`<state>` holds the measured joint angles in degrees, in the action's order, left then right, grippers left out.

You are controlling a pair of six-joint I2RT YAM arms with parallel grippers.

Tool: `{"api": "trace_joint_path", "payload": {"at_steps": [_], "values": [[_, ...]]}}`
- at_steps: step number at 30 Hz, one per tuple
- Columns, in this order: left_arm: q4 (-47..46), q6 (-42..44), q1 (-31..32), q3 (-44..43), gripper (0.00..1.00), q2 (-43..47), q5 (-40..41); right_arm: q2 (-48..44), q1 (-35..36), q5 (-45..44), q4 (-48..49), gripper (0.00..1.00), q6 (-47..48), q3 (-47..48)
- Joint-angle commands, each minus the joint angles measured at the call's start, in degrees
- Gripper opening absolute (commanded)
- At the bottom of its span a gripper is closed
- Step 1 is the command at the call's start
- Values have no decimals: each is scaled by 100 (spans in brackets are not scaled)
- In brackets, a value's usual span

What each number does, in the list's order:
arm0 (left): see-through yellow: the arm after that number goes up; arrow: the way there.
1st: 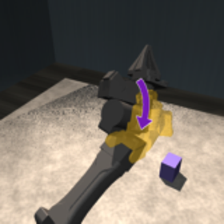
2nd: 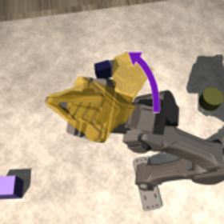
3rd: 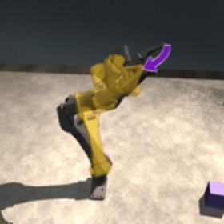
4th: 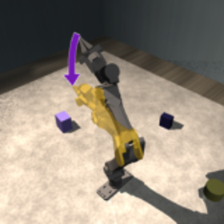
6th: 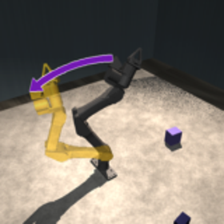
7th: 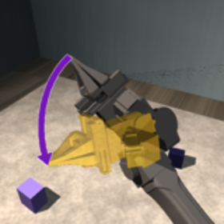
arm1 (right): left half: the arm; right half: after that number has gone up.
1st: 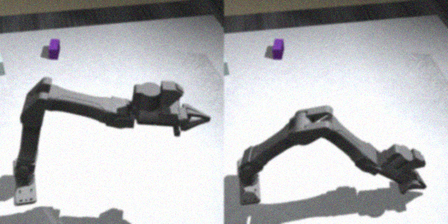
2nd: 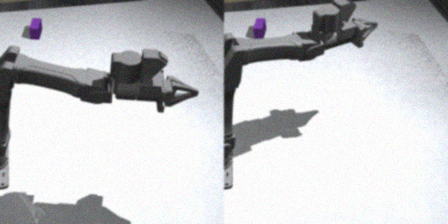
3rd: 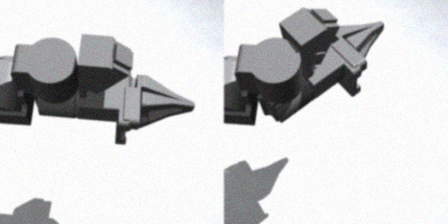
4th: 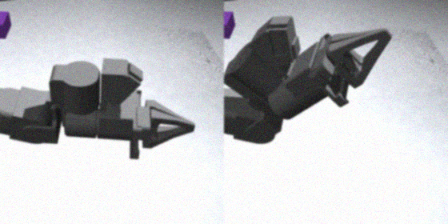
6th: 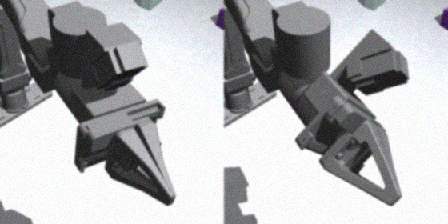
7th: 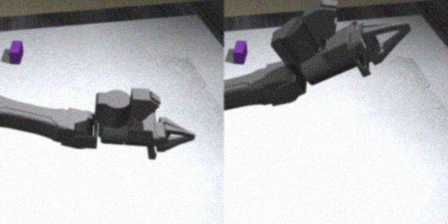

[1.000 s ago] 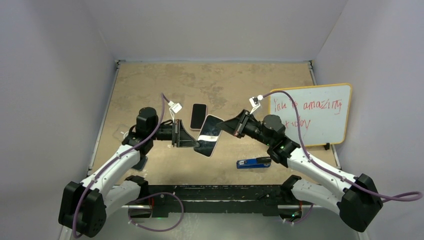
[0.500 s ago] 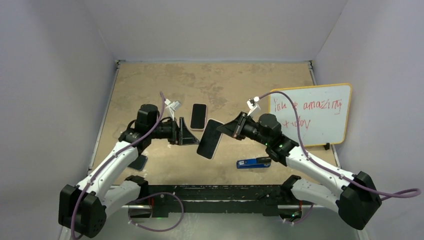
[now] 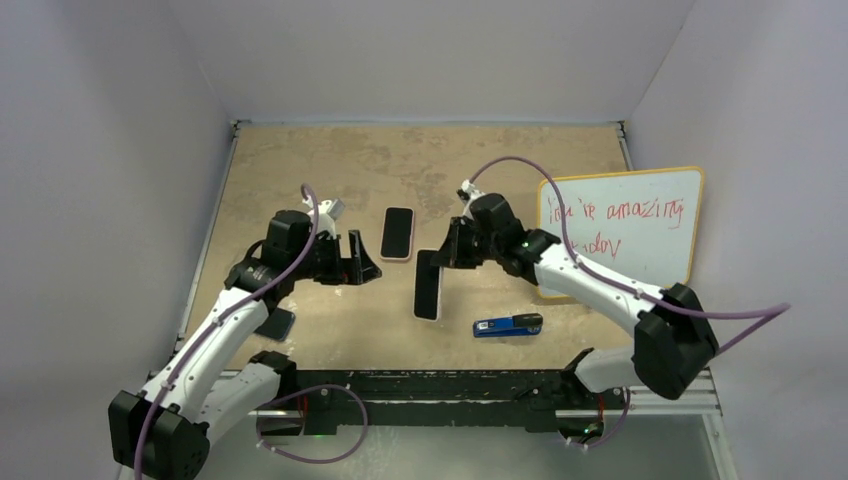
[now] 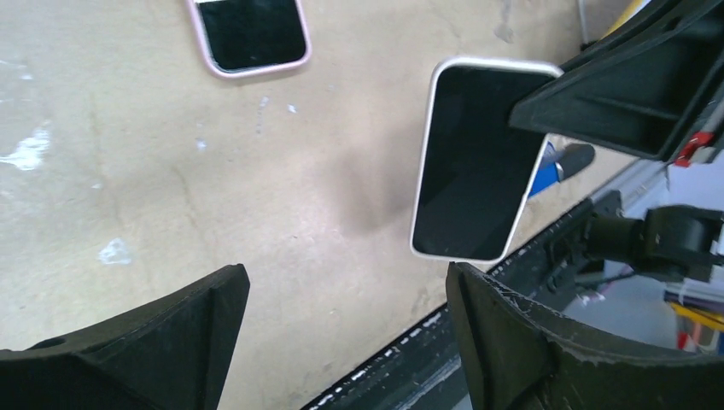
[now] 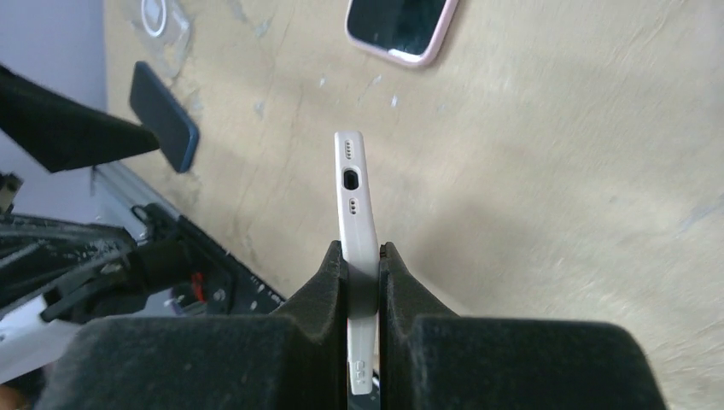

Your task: Put the phone into the phone case

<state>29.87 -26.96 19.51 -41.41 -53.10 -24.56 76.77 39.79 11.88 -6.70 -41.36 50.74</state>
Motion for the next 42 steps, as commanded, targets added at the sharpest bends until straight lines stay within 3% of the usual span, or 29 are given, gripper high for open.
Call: {"api": "trace_joint_path", "payload": {"at_steps": [1,4,16,22,26,31,42], "values": [[115,37,-17,-219,89,154,830,442,-47,-625,-698,0,1030,1250],[97,26,-19,-233,89,-2,811,813,-238,-653,-730,0,1217,1562],[225,24,-25,-277,88,-213,987,2639,-1290,588,-455,0,1349,2774],[190,8,-25,-248,88,-186,1045,3294,-1540,624,-626,1,1417,3317],[243,24,-26,-295,89,-290,1086,3696,-1582,413,-928,11,1526,3740],[247,-55,-26,-280,89,-365,1198,4003,-1610,148,-1246,14,1596,4162],[441,-461,-26,-298,91,-514,1824,3897,-1610,-294,-1616,46,1572,4512]]}}
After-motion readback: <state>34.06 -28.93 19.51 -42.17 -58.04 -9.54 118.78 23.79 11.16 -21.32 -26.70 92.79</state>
